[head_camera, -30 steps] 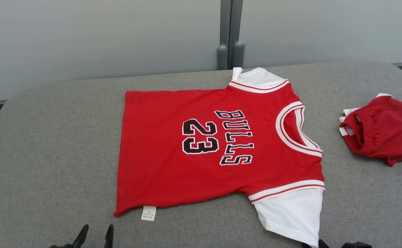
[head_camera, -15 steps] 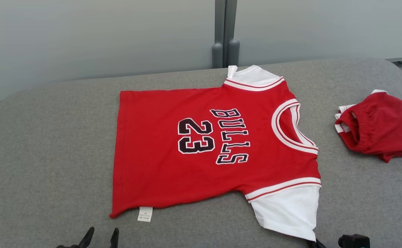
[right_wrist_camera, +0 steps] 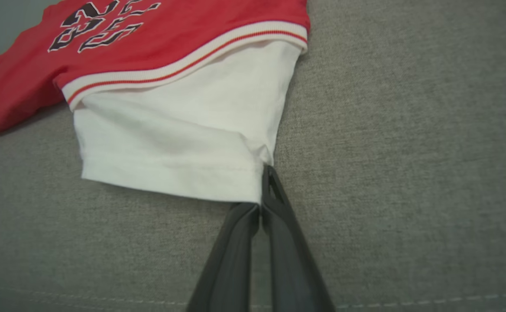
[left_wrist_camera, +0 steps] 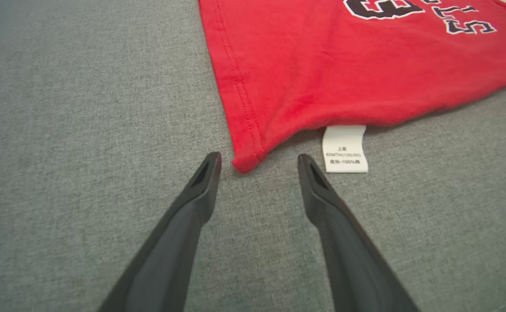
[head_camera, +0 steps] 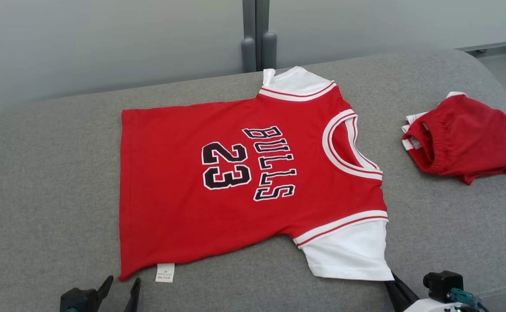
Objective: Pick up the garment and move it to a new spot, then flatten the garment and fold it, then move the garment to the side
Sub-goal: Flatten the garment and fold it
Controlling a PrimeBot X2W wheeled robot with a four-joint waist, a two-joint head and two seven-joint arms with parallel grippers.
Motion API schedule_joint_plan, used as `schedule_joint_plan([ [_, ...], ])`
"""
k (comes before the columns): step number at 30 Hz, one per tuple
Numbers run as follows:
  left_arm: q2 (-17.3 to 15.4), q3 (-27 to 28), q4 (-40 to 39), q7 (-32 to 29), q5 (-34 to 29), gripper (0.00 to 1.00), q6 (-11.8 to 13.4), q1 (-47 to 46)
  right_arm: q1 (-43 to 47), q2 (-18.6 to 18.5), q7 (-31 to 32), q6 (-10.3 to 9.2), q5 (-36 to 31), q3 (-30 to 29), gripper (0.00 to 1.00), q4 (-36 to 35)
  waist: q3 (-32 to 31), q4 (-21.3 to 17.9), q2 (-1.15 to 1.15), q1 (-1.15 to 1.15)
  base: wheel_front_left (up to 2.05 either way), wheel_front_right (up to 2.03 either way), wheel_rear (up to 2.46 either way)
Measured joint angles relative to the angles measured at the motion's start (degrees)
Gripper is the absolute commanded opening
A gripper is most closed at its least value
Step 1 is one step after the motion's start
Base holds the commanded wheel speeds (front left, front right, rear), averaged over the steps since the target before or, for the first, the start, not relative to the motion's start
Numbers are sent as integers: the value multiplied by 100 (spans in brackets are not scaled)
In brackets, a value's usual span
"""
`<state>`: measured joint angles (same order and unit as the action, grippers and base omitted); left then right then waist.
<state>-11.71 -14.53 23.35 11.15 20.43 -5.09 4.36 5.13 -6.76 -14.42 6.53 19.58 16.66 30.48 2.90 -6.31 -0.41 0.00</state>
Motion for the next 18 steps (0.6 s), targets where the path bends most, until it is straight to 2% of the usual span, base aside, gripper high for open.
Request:
schedule_joint_plan([
  [5, 1, -21, 164, 1, 8, 90, -37, -120, 0, 0, 0, 0, 2, -51, 0, 3, 52, -77, 0, 0, 0, 0, 0],
  [8, 1, -57, 216, 2, 7, 86, -48, -263, 1, -8, 0, 1, 2, -82, 0, 7, 68, -93, 0, 0, 0, 0, 0],
  [9, 0, -63, 224, 2, 5, 83, -52, -284, 0, -9, 0, 1, 2, -82, 0, 7, 73, -94, 0, 0, 0, 0, 0],
  [11, -2, -75, 259, 2, 4, 66, -53, -327, 0, -9, 0, 1, 2, -81, 0, 3, 101, -99, 0, 0, 0, 0, 0],
  [12, -5, -90, 301, 1, -5, 49, -54, -352, -4, -10, 0, 2, 2, -80, 0, 2, 120, -103, 0, 0, 0, 0, 0],
  [17, -1, -145, 468, 12, -5, 45, -89, -453, -84, -23, 0, 3, 1, -86, 0, -1, 204, -144, 0, 0, 0, 0, 0],
  [18, 0, -159, 517, 23, -5, 36, -93, -466, -106, -26, 0, 3, 1, -89, 0, -1, 219, -151, 0, 0, 0, 0, 0],
])
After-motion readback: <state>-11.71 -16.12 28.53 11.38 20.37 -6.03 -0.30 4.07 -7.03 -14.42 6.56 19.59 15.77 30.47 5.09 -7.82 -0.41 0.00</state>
